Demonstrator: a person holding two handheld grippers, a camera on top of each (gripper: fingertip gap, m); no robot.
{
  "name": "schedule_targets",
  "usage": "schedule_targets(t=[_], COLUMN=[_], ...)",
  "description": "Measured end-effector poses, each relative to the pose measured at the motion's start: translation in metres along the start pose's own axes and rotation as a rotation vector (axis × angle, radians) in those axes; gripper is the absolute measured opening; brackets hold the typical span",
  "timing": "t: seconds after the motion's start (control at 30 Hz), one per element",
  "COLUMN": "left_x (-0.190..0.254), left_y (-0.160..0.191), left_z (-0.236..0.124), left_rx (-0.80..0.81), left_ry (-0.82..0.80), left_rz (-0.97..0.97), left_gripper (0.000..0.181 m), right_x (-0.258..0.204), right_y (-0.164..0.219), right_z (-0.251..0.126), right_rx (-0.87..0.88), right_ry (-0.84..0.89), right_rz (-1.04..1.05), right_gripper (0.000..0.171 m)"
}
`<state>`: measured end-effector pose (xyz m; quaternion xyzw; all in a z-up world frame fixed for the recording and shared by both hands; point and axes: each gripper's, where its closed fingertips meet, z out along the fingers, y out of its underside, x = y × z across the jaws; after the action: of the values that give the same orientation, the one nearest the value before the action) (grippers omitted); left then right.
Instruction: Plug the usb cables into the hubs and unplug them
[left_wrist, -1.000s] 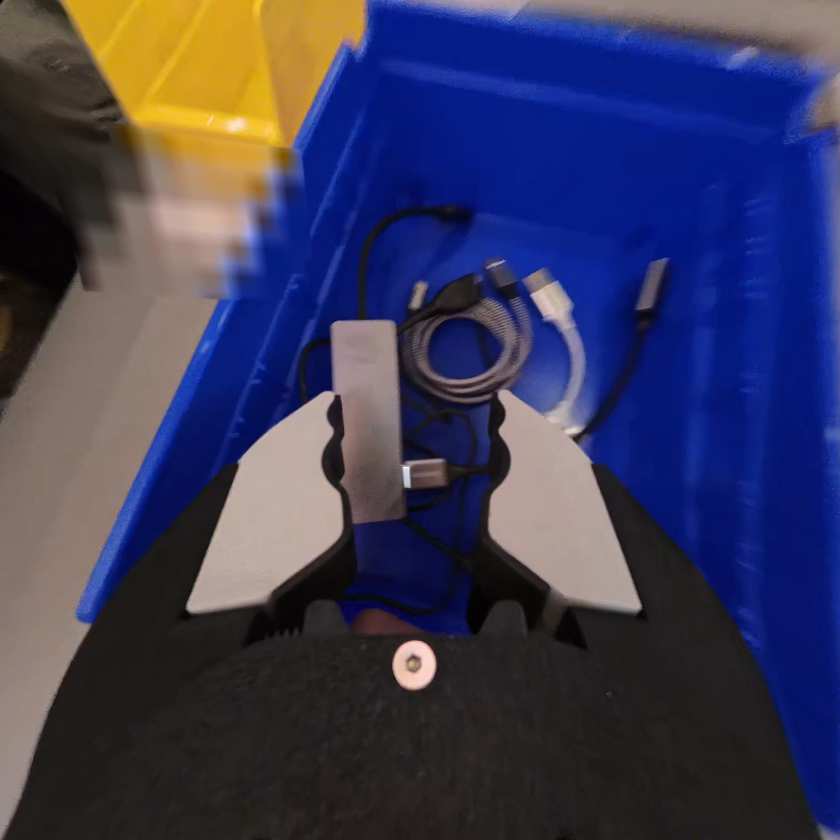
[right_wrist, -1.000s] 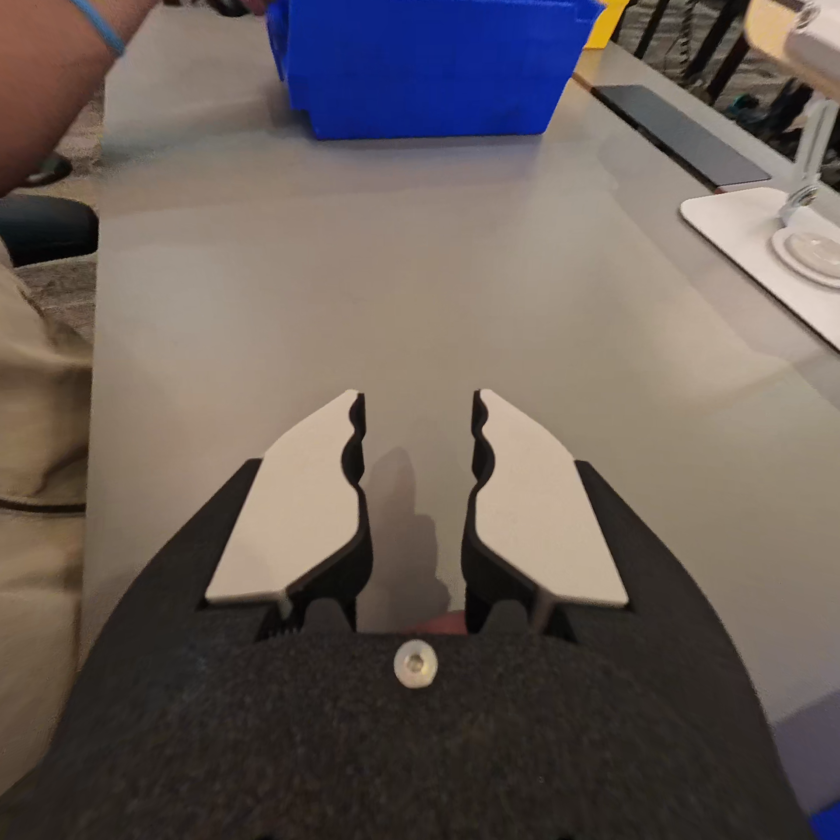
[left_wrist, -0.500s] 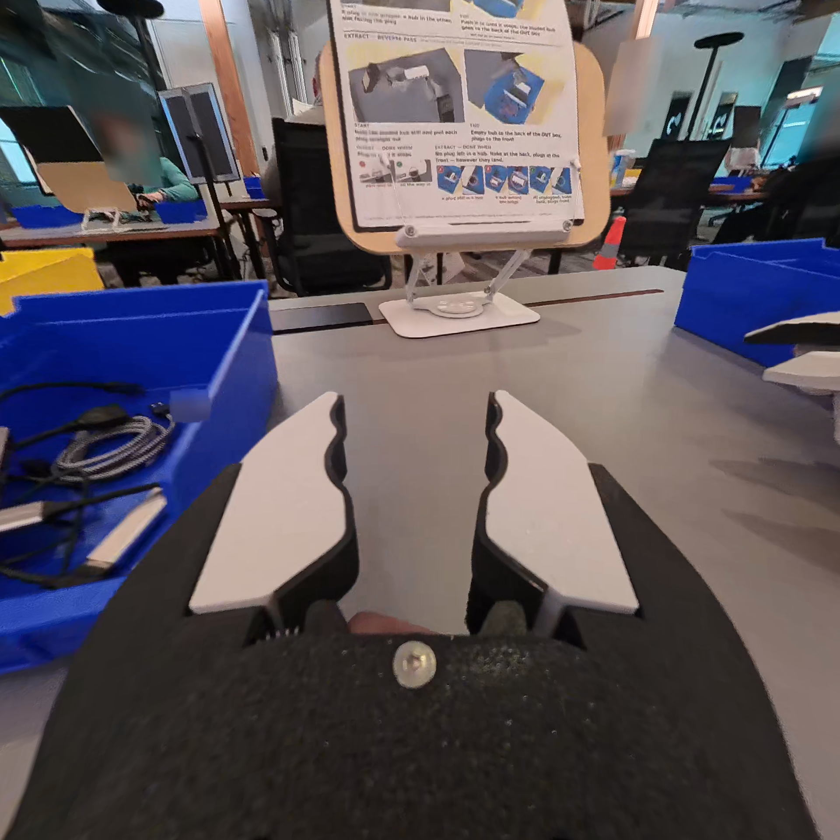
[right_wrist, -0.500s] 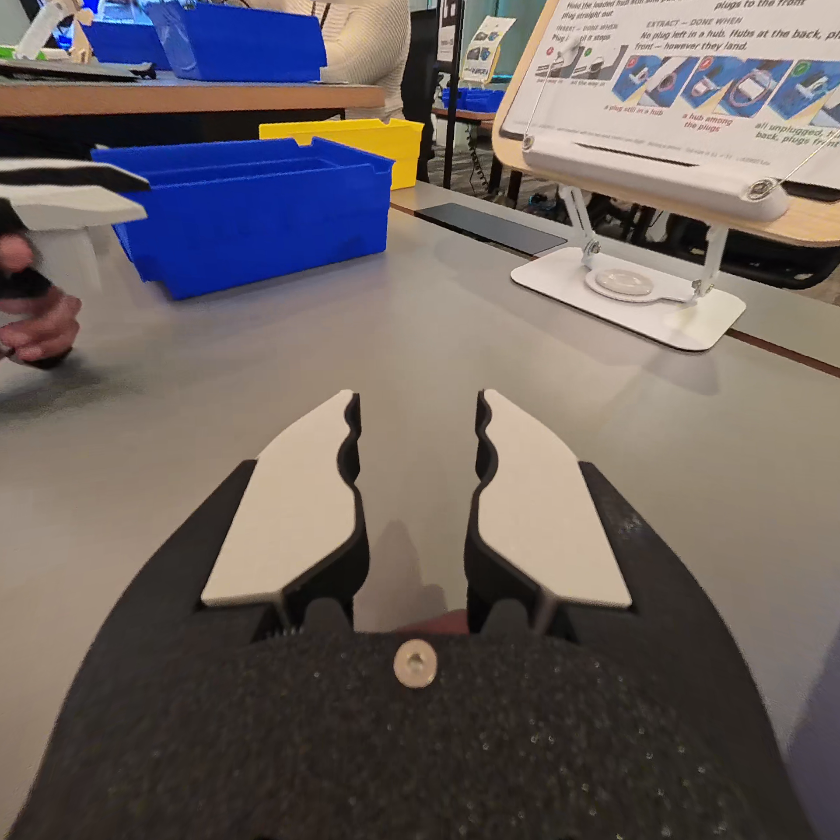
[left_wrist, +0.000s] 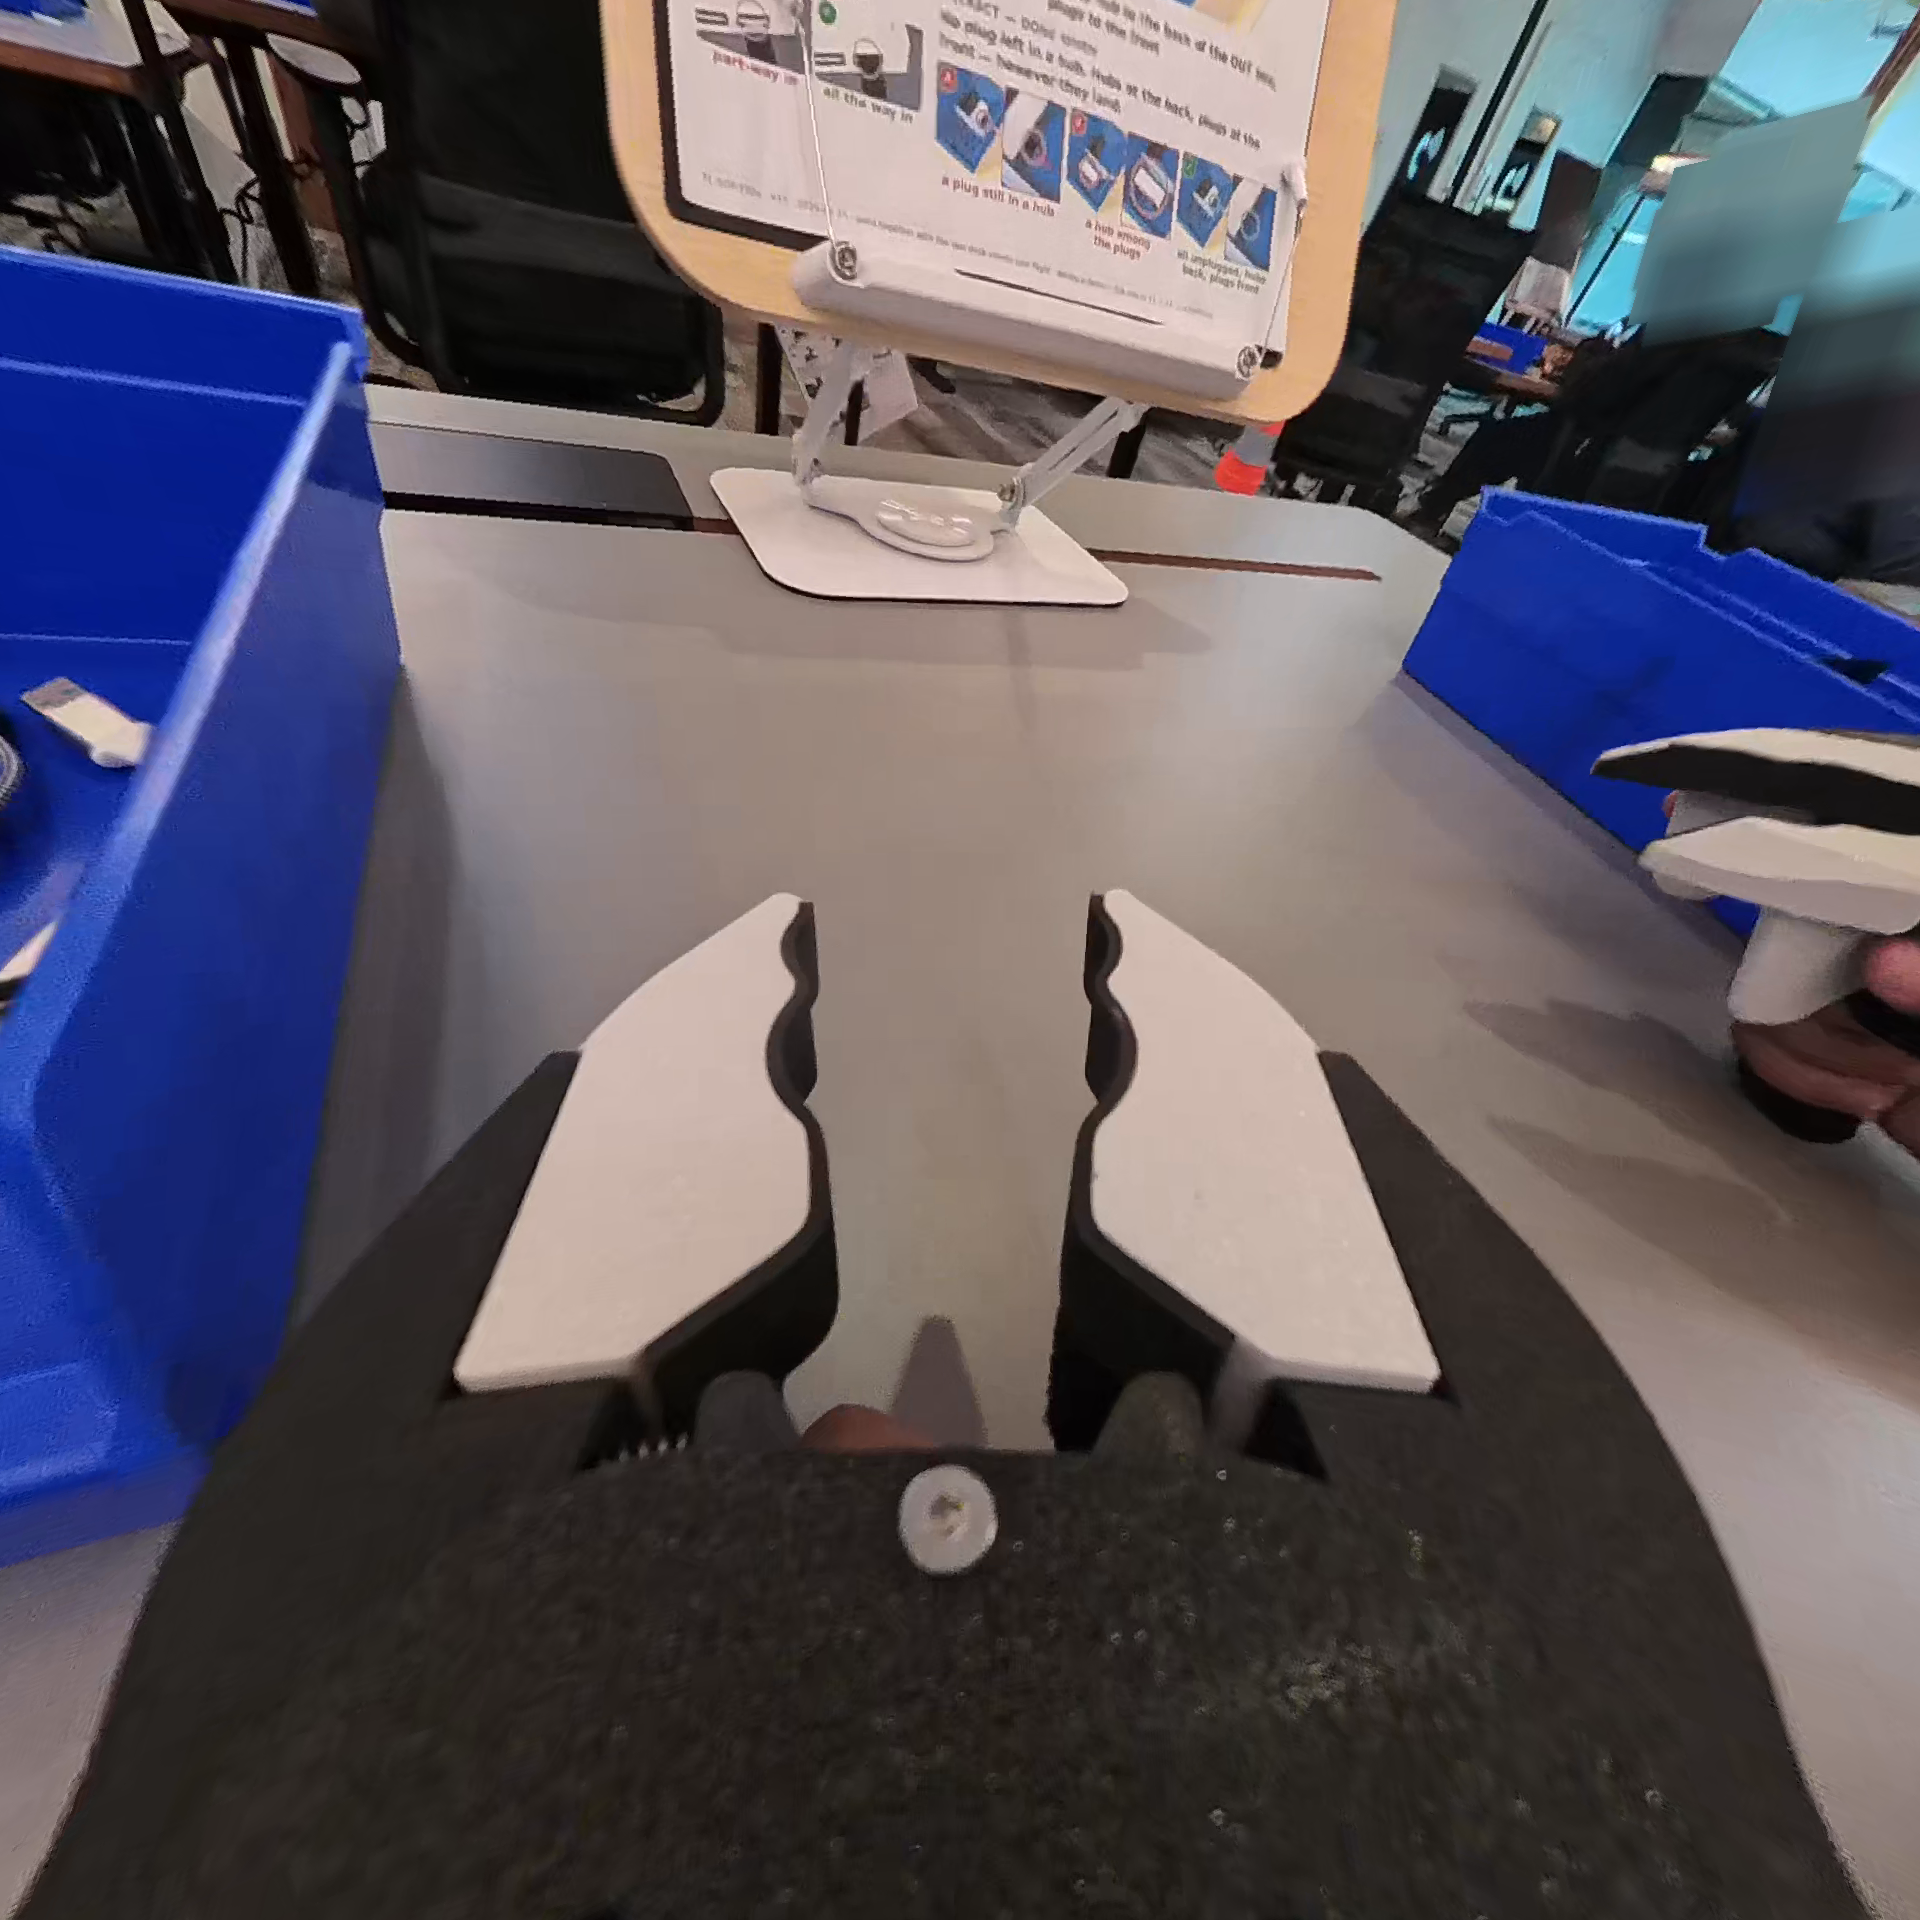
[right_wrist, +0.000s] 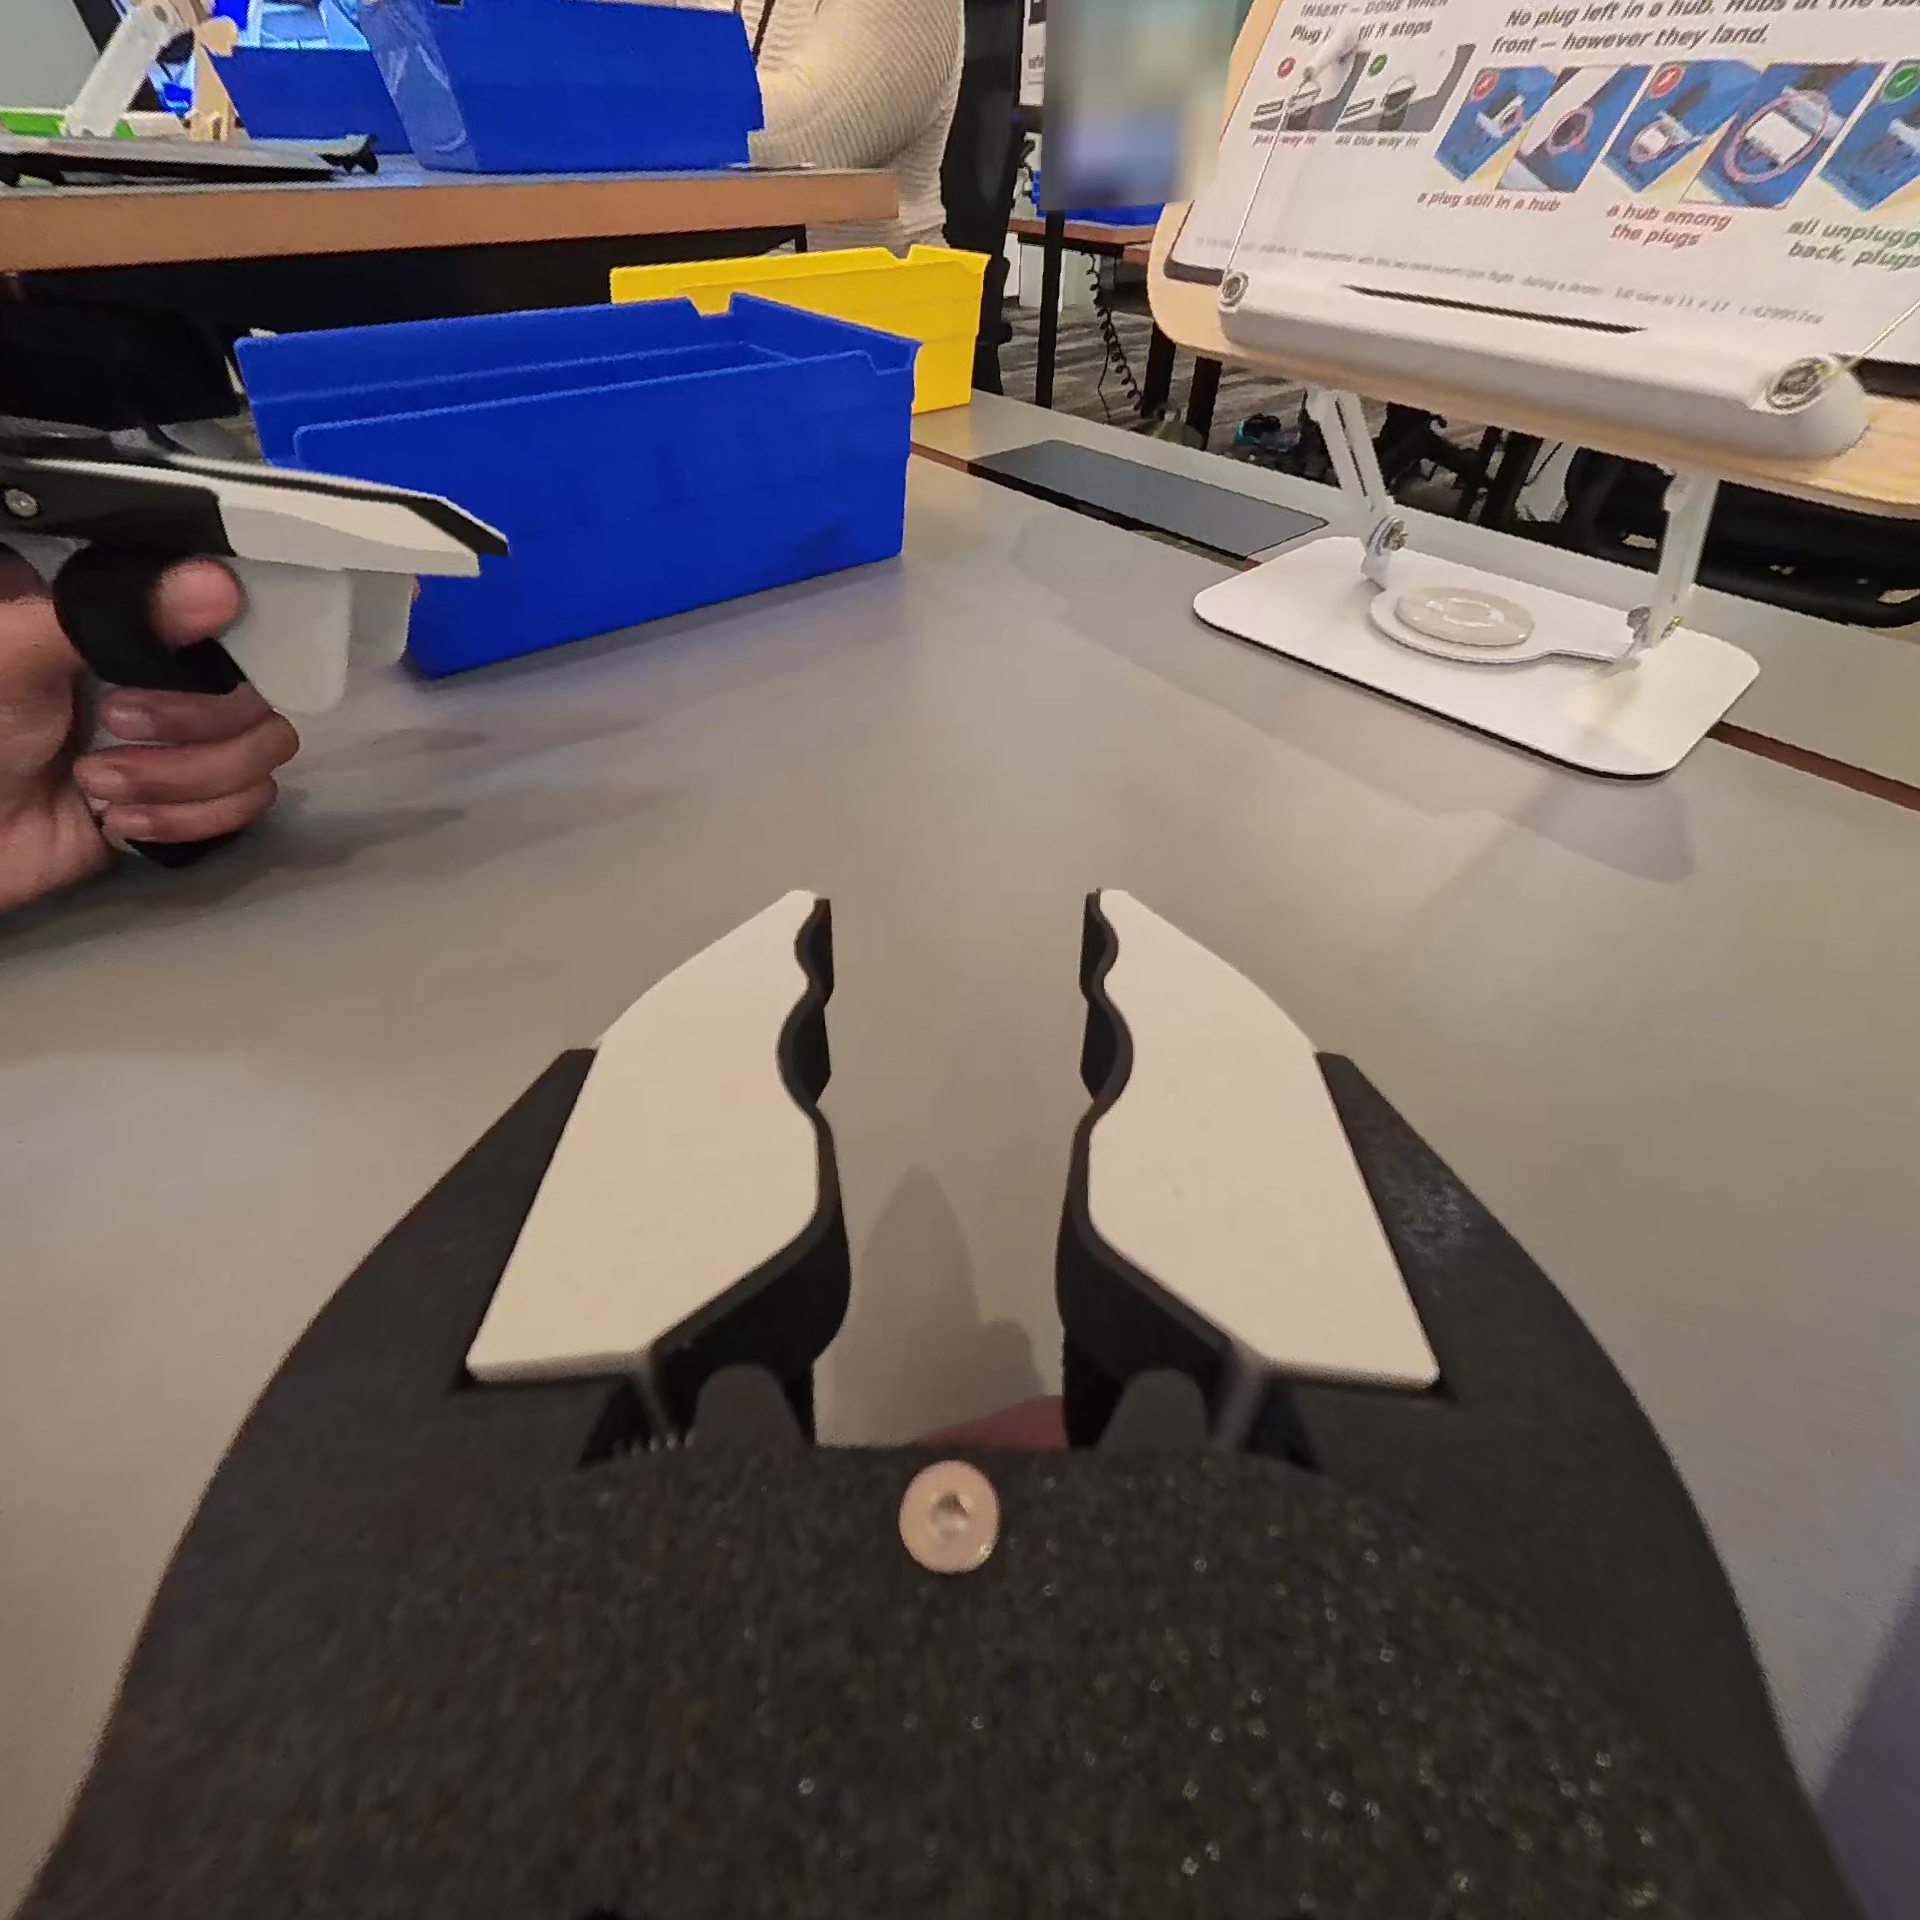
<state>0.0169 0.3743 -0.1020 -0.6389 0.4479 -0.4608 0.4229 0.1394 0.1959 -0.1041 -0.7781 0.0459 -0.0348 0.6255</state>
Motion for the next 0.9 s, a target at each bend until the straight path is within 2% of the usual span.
schedule_targets(t=[0.3, 0.67, 0.73, 0.8, 0.87, 0.9], left_x=[0.01, 0.007, 0.004, -0.033, -0.085, -0.117], left_y=[0.007, 0.006, -0.015, -0.049, -0.066, -0.071], left_z=[0.005, 0.002, -0.015, -0.041, -0.059, -0.065], left_rx=[-0.041, -0.041, -0.007, -0.02, -0.163, -0.212], left_ry=[-0.056, -0.048, -0.029, -0.132, -0.192, -0.24], left_rz=[0.156, 0.118, 0.098, 0.157, 0.16, 0.145], left_gripper=[0.048, 0.048, 0.045, 0.045, 0.056, 0.053], right_x=[-0.001, -0.002, -0.002, -0.001, -0.002, -0.003], right_y=[0.001, 0.001, 0.001, 0.001, 0.001, 0.001], right_z=[0.0, 0.0, 0.0, 0.0, 0.0, 0.0], right_rx=[-0.006, -0.009, -0.01, -0.006, -0.006, -0.01], right_ry=[-0.013, -0.015, -0.016, -0.017, -0.022, -0.025], right_rz=[0.004, 0.003, 0.006, 0.009, 0.007, 0.004], right_gripper=[0.045, 0.045, 0.045, 0.045, 0.045, 0.045])
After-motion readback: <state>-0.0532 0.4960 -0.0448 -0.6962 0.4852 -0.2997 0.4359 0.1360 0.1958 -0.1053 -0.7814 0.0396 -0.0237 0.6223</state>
